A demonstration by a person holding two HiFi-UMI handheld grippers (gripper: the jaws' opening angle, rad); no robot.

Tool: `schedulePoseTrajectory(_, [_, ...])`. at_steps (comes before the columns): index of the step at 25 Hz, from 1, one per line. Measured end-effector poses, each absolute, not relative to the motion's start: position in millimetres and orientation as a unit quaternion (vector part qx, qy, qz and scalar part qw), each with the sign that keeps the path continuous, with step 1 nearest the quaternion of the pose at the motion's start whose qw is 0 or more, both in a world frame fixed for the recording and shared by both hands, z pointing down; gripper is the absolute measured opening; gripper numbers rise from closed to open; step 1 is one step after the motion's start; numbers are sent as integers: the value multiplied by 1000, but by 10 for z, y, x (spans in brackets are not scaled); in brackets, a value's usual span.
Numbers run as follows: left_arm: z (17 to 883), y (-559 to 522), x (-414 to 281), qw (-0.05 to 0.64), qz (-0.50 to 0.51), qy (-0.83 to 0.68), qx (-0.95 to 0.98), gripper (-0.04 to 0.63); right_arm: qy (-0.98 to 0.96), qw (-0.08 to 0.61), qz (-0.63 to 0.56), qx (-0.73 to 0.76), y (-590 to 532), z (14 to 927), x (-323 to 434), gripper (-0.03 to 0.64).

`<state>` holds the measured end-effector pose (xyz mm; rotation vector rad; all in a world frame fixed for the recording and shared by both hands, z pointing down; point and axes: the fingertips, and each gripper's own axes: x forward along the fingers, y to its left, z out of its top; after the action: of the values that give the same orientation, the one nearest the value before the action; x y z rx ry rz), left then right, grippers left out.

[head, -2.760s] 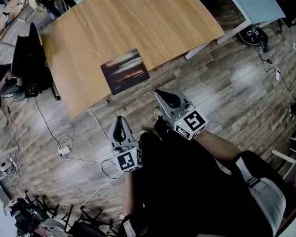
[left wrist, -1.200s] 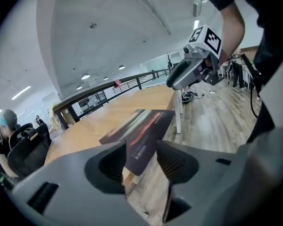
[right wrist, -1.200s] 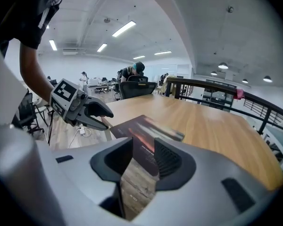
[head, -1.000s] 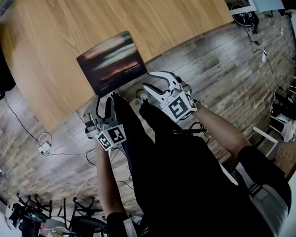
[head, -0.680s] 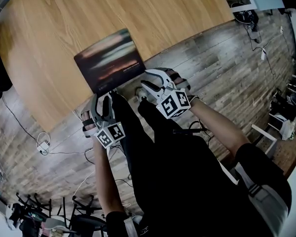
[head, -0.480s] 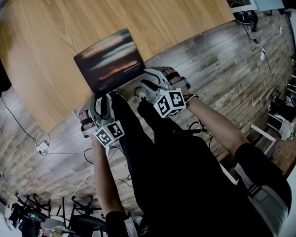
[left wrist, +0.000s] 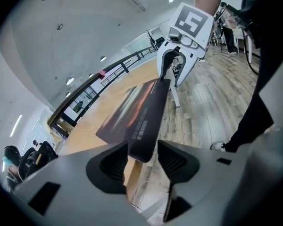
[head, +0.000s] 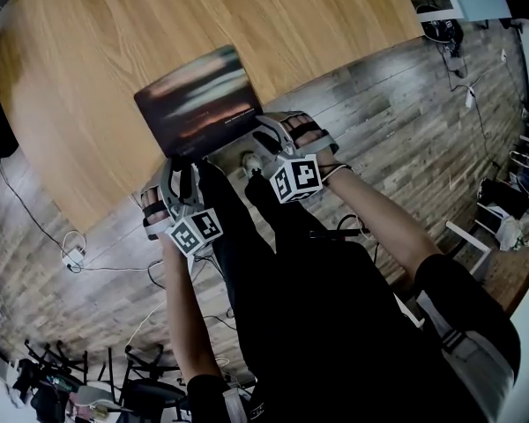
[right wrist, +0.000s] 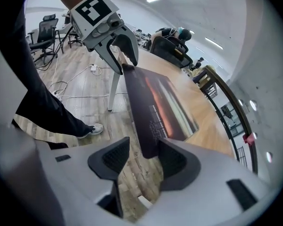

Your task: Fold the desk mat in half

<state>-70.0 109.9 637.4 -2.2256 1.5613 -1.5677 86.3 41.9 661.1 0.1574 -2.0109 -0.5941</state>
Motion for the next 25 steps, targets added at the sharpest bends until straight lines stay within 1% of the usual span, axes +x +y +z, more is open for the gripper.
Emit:
schedulePoseTrajectory(8, [6361,1101,-715,-8,-497,490,-716,175,-822,496,-271,68,394,6593,853,195])
schedulePoseTrajectory(11, [6349,1107,-707,-11,-492,491,-719,163,-820,491,-284,80,367,6575,859,143])
schedulePoseTrajectory(14, [6336,1112,-694,-12,-487,494,-720,142,-821,487,-285,82,362,6579,857,141])
schedulePoseTrajectory(18, [6311,1112,-669,-7,-484,498,-720,85,-819,488,-292,75,367,6534,865,132])
schedulePoseTrajectory(25, [6301,1110,-654,-12,-484,499,-719,72,-821,483,-296,75,387,6444,868,69])
